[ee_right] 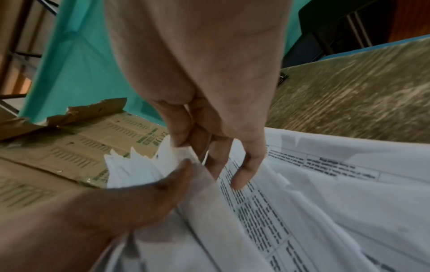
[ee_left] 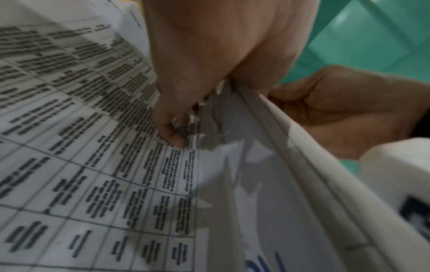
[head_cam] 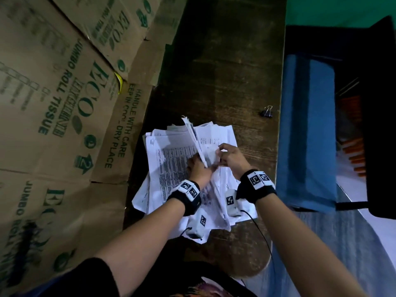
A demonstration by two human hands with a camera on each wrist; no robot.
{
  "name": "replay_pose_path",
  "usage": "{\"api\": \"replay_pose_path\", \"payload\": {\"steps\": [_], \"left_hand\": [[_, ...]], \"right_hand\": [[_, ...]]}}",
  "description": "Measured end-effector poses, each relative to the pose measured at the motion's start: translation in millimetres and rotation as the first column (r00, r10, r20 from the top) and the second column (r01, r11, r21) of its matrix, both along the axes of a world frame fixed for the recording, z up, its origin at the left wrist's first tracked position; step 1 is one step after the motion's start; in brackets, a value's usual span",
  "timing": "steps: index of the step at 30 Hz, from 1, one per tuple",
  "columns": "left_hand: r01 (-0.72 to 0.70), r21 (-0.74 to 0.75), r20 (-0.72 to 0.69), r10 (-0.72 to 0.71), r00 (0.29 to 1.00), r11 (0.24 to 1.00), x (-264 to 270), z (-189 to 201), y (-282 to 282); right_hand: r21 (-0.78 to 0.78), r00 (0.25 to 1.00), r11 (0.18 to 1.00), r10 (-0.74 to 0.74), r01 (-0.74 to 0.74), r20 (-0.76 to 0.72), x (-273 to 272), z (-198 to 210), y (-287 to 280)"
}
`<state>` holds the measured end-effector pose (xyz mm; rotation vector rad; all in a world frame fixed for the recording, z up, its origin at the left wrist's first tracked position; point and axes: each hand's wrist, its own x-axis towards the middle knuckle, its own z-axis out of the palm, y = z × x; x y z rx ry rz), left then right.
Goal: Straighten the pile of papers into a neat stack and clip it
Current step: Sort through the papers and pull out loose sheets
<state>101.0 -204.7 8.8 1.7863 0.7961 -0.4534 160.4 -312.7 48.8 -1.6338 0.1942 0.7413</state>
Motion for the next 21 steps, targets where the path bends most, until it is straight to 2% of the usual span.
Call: {"api": "replay_pose_path", "payload": {"steps": [2,5,7,9,11,12,14,17,21], "left_hand": [[-0.023,-0.056,-0.005,0.023,1.0,0.998,-2,-20,9],[-0.031,-0.046,0.036,0.033,0.999,0.998,-7,23,18],[-0.026,-0.005,0.106,0.027,0.994,1.0,-9,31,21],[-0.058,0.037,0.146,0.052,0.988,0.998,-9,36,21],[-0.072,0.068,0.149,0.062,0.987,0.995,-8,37,19],[-0.07,0.104,0.156,0.054,0.986,0.992,-8,39,19],[-0.051,0.208,0.166,0.016,0.986,0.977,-5,41,20],[0.027,0.318,0.126,-0.07,0.99,0.948,-1,48,20],[0.095,0.358,0.076,-0.131,0.988,0.929,2,58,19]], "right_hand": [[-0.038,0.999,0.999,-0.023,0.024,0.022,0,-4,0],[-0.119,0.99,0.984,-0.131,0.136,0.044,0,-14,-2],[-0.174,0.969,0.953,-0.245,0.249,0.041,-4,-19,-5],[-0.13,0.962,0.957,-0.268,0.259,-0.056,-16,-16,-7],[-0.12,0.989,0.99,-0.089,0.075,-0.116,-32,-15,-8],[-0.172,0.995,0.984,0.033,-0.048,-0.093,-40,-16,-8],[-0.289,0.982,0.94,0.189,-0.179,0.005,-50,-22,-6],[-0.422,0.97,0.894,0.217,-0.152,0.11,-45,-25,0],[-0.461,0.97,0.873,0.226,-0.16,0.091,-12,-8,7]]}}
